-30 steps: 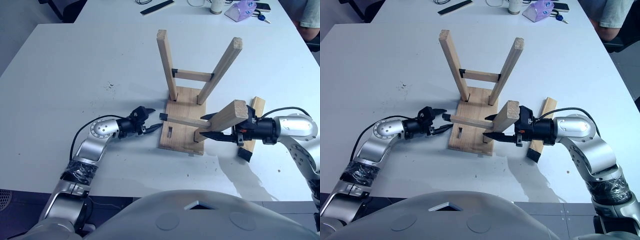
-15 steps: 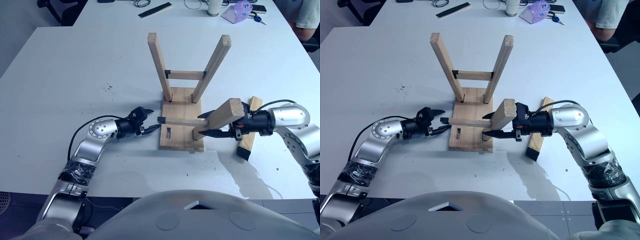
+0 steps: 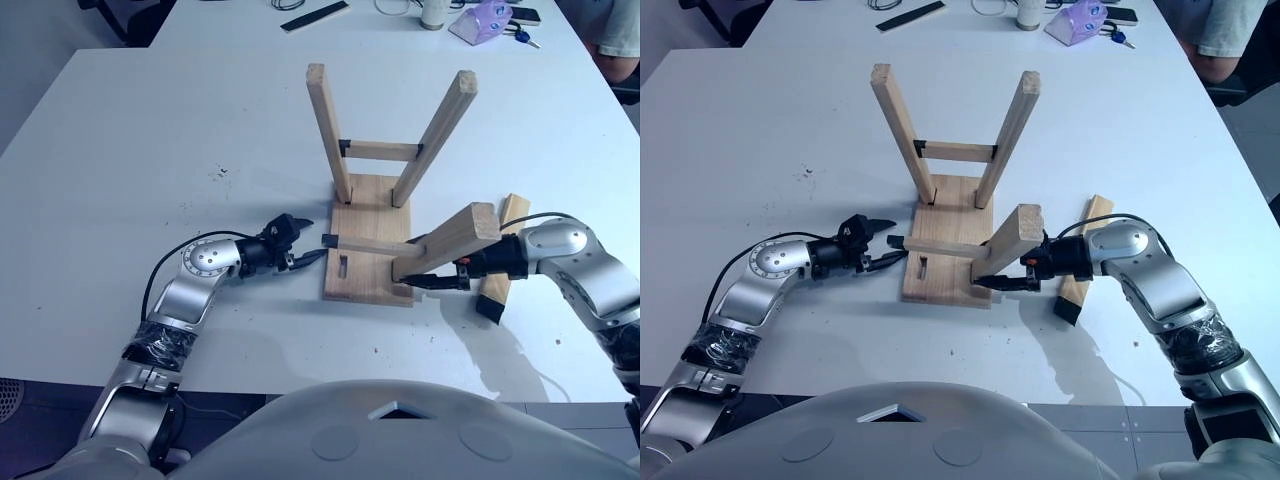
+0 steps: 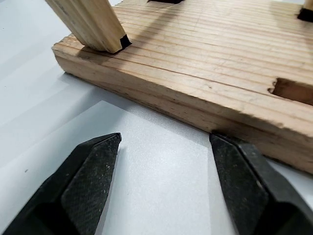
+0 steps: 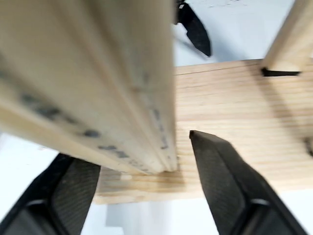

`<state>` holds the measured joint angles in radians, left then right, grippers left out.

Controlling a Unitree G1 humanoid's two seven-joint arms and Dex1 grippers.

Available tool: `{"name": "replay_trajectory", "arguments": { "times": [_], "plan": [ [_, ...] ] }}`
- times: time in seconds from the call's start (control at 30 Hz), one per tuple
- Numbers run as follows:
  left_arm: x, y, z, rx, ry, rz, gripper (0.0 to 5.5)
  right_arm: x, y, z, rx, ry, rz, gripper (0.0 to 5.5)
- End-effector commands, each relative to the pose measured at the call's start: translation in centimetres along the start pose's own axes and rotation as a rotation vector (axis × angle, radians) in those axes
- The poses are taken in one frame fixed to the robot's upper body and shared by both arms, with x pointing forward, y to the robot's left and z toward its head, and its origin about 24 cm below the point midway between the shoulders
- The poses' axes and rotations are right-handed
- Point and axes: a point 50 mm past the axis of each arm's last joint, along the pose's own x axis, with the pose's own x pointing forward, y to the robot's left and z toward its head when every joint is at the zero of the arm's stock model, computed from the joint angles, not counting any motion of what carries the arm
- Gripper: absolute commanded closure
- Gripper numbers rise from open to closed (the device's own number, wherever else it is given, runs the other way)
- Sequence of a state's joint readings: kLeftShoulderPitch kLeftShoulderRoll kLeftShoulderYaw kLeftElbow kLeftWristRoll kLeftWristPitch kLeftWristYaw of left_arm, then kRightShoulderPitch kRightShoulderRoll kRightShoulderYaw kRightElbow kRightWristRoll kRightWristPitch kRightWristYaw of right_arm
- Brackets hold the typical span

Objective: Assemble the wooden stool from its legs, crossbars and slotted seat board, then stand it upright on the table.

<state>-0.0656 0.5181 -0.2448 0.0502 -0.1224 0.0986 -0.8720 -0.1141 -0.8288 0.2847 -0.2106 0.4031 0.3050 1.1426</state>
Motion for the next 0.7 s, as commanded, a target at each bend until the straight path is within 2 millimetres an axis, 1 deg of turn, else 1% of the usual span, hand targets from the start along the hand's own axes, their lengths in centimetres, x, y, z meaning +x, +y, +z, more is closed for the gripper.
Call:
{"name": "replay_trajectory", "arguments": {
  "times": [0.03, 0.13, 0.2, 0.3, 0.37, 0.4, 0.43, 0.47, 0.5, 0.53, 0.6, 0.63, 0.67, 0.7],
  "plan": [
    [0.3, -0.6, -0.6, -0.01, 0.032, -0.008, 2.14, -1.2, -1.2, 1.2, -0.151, 0.035, -0.096, 2.35],
    [0.2, -0.8, -0.7, -0.022, 0.029, 0.003, 2.14, -2.7, -0.2, 0.6, -0.195, 0.118, -0.076, 2.35],
    [0.2, -1.1, -0.5, -0.043, 0.011, 0.001, 2.14, -3.7, 0.6, 0.2, -0.192, 0.156, -0.055, 2.35],
    [0.2, -1.4, -0.4, -0.053, 0.004, 0.016, 2.14, -5.0, 2.1, 0.4, -0.156, 0.15, -0.091, 2.35],
    [-0.1, -1.5, -0.7, -0.056, 0.015, 0.041, 2.14, -6.0, 3.7, 0.6, -0.094, 0.093, -0.165, 2.35],
    [-0.4, -1.6, -0.9, -0.063, 0.019, 0.056, 2.14, -6.4, 4.4, 0.8, -0.052, 0.048, -0.25, 2.35],
    [-0.7, -1.8, -1.2, -0.071, 0.025, 0.073, 2.14, -6.8, 5.1, 0.7, -0.006, 0.024, -0.364, 2.16],
    [-1.1, -2.1, -1.5, -0.082, 0.031, 0.094, 2.14, -7.1, 5.9, 0.3, 0.044, 0.021, -0.466, 2.11],
    [-1.5, -2.4, -1.8, -0.095, 0.037, 0.114, 2.14, -7.1, 6.9, -0.1, 0.102, 0.032, -0.555, 1.9],
    [-2.0, -2.7, -2.1, -0.107, 0.045, 0.132, 2.14, -6.8, 7.9, -0.5, 0.172, 0.049, -0.657, 1.81],
    [-2.9, -3.6, -2.9, -0.132, 0.065, 0.174, 2.14, -6.4, 9.5, -2.0, 0.32, 0.131, -0.936, 1.43],
    [-3.2, -3.8, -3.1, -0.141, 0.07, 0.189, 2.14, -6.0, 10.4, -2.7, 0.391, 0.171, -1.017, 1.43],
    [-3.3, -3.8, -3.2, -0.145, 0.073, 0.199, 2.14, -5.3, 11.2, -3.2, 0.459, 0.186, -1.052, 1.43],
    [-3.3, -3.8, -3.3, -0.146, 0.075, 0.206, 2.14, -4.6, 11.5, -3.5, 0.504, 0.19, -1.087, 1.43]
  ]
}}
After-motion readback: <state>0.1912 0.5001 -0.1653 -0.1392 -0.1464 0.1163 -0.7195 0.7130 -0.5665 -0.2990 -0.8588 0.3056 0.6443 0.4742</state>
